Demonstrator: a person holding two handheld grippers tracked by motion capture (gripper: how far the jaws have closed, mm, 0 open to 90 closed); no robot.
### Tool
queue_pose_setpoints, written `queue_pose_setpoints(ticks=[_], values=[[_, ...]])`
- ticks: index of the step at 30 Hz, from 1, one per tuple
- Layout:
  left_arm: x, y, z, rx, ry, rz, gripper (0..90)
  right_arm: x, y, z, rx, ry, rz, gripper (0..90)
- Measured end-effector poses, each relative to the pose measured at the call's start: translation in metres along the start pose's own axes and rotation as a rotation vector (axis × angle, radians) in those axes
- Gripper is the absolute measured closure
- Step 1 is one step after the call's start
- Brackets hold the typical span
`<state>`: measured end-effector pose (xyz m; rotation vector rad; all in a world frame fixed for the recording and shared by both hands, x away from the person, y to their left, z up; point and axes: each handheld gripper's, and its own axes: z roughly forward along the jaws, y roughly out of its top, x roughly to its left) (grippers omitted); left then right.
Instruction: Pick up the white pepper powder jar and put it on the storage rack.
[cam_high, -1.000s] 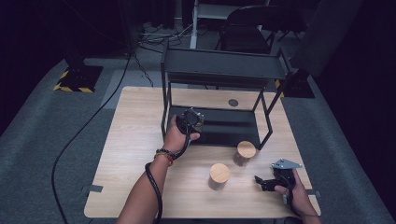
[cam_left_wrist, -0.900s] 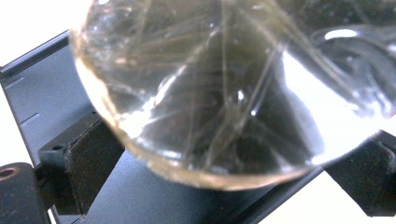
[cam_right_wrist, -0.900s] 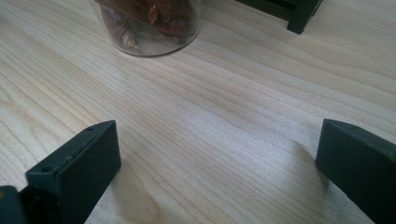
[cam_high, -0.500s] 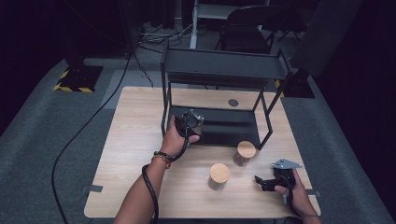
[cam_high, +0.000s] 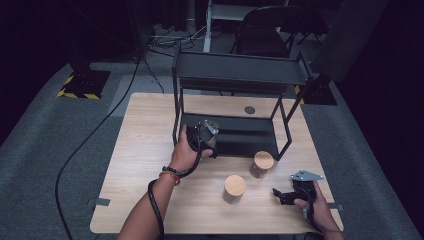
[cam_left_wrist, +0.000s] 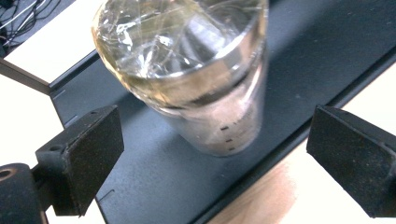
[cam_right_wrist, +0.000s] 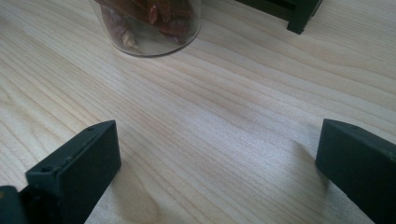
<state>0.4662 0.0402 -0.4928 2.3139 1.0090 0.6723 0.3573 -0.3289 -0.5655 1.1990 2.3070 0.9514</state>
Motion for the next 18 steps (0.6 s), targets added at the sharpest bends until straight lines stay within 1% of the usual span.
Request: queue_pose_setpoints(ticks=[3, 5, 6, 8, 12, 14, 18], values=[[-0.003, -0.003, -0.006, -0.016, -0.013, 0.007, 3.5, 0.0, 0.0, 0.0, 0.0, 0.0, 0.0, 0.0], [-0.006, -0.005, -0.009, -0.029, -0.03, 0.006, 3.5, 0.0, 0.0, 0.0, 0.0, 0.0, 0.0, 0.0], [-0.007, -0.005, -0.011, -0.03, -0.035, 0.012, 3.5, 0.0, 0.0, 0.0, 0.0, 0.0, 0.0, 0.0], [-0.009, -0.007, -0.014, -0.034, -0.04, 0.024, 3.5, 0.0, 0.0, 0.0, 0.0, 0.0, 0.0, 0.0], [-0.012, -0.013, -0.018, -0.04, -0.044, 0.033, 3.4, 0.0, 0.0, 0.0, 0.0, 0.0, 0.0, 0.0], [-0.013, -0.017, -0.021, -0.042, -0.04, 0.048, 3.4, 0.0, 0.0, 0.0, 0.0, 0.0, 0.0, 0.0], [-0.016, -0.025, -0.024, -0.045, -0.049, 0.054, 3.4, 0.0, 0.0, 0.0, 0.0, 0.0, 0.0, 0.0]])
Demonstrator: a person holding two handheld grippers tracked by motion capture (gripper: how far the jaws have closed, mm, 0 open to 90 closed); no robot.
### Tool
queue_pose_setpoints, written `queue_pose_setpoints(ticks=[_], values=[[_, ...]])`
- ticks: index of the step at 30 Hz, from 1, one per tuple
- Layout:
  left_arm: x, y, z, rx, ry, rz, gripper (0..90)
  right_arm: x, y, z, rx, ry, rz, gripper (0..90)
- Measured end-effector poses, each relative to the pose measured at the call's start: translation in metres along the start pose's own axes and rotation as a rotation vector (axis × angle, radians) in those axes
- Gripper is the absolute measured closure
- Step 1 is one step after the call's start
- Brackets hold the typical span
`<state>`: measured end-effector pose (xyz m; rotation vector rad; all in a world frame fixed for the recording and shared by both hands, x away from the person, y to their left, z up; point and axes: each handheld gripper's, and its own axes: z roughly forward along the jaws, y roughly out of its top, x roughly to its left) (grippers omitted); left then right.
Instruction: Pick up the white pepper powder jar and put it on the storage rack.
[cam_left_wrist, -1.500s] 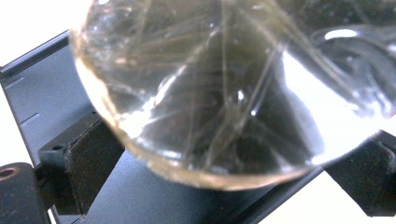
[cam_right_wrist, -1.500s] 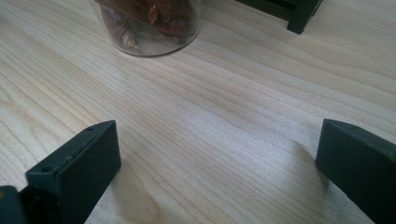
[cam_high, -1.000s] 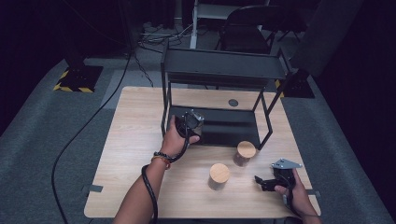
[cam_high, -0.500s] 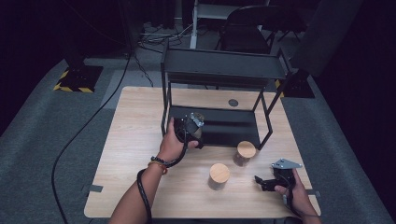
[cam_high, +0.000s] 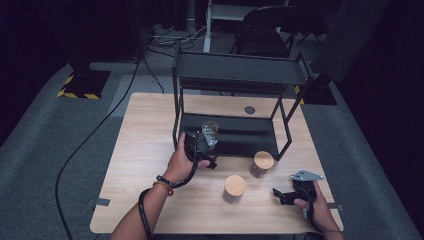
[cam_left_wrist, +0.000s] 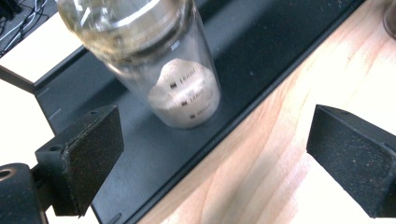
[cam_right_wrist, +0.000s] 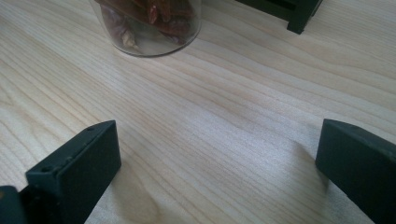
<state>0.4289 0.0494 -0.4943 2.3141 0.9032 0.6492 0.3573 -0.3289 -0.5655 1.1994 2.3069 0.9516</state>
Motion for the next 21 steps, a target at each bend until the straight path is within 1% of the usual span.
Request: queue_pose_setpoints(ticks=[4, 8, 11, 14, 17, 21], values=[[-0.002, -0.008, -0.004, -0.001, 0.0, 0.01, 3.4, 0.0, 0.0, 0.0, 0.0, 0.0, 0.0, 0.0], [-0.005, -0.015, -0.007, -0.003, -0.009, 0.004, 3.5, 0.0, 0.0, 0.0, 0.0, 0.0, 0.0, 0.0], [-0.006, -0.019, -0.01, -0.007, -0.01, 0.014, 3.4, 0.0, 0.0, 0.0, 0.0, 0.0, 0.0, 0.0], [-0.009, -0.022, -0.014, -0.017, -0.016, 0.014, 3.4, 0.0, 0.0, 0.0, 0.0, 0.0, 0.0, 0.0], [-0.011, -0.025, -0.016, -0.018, -0.012, 0.032, 3.4, 0.0, 0.0, 0.0, 0.0, 0.0, 0.0, 0.0], [-0.014, -0.03, -0.02, -0.026, -0.021, 0.029, 3.4, 0.0, 0.0, 0.0, 0.0, 0.0, 0.0, 0.0]])
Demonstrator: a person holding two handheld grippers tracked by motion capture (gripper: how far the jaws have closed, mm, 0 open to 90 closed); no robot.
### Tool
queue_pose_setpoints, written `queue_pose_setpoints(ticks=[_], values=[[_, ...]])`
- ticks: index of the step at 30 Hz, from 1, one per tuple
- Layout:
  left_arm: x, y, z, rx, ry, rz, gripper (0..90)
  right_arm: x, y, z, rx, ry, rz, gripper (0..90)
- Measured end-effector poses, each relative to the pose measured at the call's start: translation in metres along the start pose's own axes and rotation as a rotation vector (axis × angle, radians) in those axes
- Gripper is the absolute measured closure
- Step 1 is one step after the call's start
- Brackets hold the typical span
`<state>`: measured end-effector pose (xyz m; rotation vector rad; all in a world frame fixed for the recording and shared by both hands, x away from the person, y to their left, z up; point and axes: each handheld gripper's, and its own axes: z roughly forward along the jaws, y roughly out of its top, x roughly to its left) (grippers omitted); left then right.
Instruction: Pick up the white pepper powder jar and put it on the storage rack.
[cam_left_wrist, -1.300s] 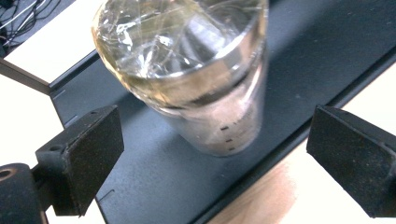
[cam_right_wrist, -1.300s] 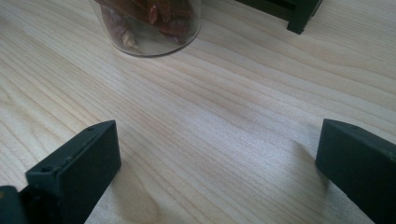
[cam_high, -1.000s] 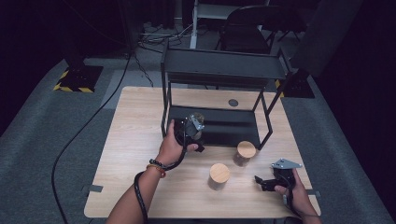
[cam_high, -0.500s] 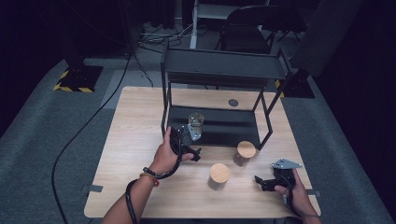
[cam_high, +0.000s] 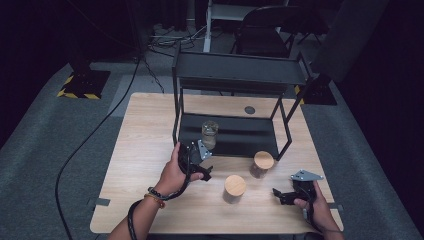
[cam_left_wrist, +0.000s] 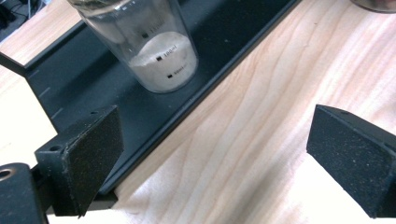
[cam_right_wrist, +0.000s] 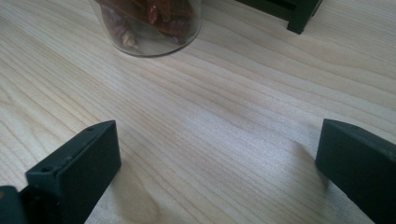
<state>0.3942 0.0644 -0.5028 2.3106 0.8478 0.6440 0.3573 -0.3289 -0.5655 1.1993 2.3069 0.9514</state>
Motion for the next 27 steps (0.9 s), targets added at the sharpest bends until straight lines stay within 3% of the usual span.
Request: queue_pose_setpoints(ticks=[17, 27], values=[[-0.012, -0.028, -0.008, 0.026, 0.013, 0.046, 3.4, 0.0, 0.0, 0.0, 0.0, 0.0, 0.0, 0.0], [-0.014, -0.049, -0.01, 0.042, 0.011, 0.049, 3.4, 0.0, 0.0, 0.0, 0.0, 0.0, 0.0, 0.0]])
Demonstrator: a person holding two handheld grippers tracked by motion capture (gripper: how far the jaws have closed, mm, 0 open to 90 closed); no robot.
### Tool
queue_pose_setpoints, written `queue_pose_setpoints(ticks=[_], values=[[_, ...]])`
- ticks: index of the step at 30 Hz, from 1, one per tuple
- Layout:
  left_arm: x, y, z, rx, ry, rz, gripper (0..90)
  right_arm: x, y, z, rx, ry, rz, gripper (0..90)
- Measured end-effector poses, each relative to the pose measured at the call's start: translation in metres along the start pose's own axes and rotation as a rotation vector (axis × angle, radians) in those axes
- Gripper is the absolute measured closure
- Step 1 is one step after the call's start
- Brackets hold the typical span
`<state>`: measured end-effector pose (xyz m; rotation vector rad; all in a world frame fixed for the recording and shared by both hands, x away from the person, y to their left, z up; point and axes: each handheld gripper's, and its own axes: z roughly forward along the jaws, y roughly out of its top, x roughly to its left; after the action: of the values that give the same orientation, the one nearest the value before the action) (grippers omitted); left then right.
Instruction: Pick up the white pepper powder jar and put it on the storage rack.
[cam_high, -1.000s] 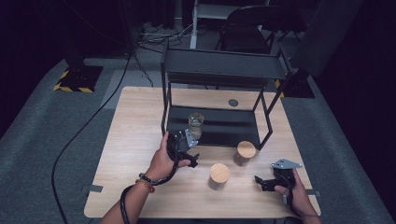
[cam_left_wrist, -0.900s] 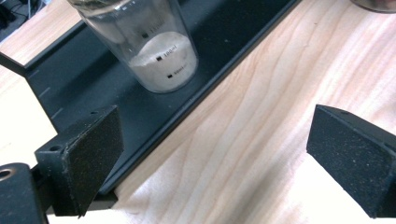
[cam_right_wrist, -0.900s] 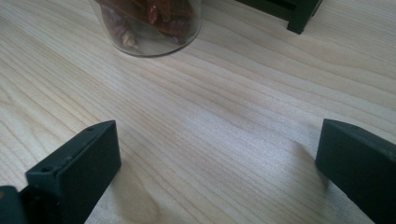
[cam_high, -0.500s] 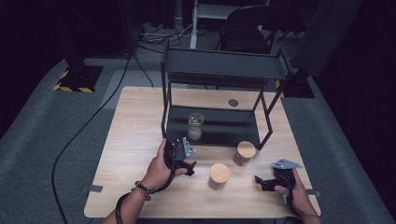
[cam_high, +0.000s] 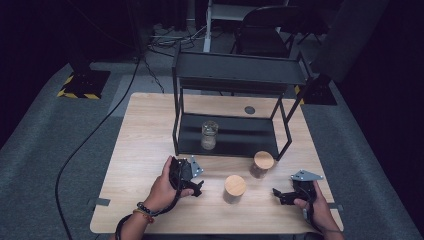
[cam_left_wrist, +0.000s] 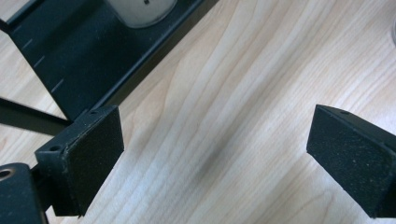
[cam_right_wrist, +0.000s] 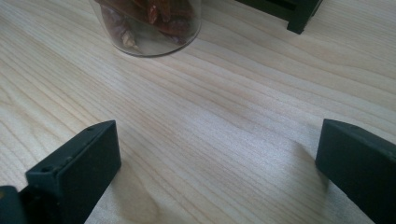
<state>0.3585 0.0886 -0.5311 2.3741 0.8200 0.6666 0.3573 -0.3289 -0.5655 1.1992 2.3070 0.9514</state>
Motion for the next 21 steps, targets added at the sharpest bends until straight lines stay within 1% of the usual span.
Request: queue_pose_setpoints(ticks=[2, 4, 7, 10, 13, 21], values=[[0.0, -0.005, -0.002, -0.006, -0.006, -0.008, 3.4, 0.0, 0.0, 0.0, 0.0, 0.0, 0.0, 0.0], [0.0, -0.009, -0.003, -0.007, -0.002, -0.004, 3.4, 0.0, 0.0, 0.0, 0.0, 0.0, 0.0, 0.0], [0.001, -0.016, -0.006, -0.005, 0.002, -0.009, 3.3, 0.0, 0.0, 0.0, 0.0, 0.0, 0.0, 0.0], [0.002, -0.024, -0.009, -0.001, 0.002, -0.017, 3.3, 0.0, 0.0, 0.0, 0.0, 0.0, 0.0, 0.0], [0.003, -0.031, -0.011, 0.009, 0.005, -0.013, 3.2, 0.0, 0.0, 0.0, 0.0, 0.0, 0.0, 0.0], [0.006, -0.047, -0.02, 0.01, 0.001, -0.045, 3.2, 0.0, 0.0, 0.0, 0.0, 0.0, 0.0, 0.0]])
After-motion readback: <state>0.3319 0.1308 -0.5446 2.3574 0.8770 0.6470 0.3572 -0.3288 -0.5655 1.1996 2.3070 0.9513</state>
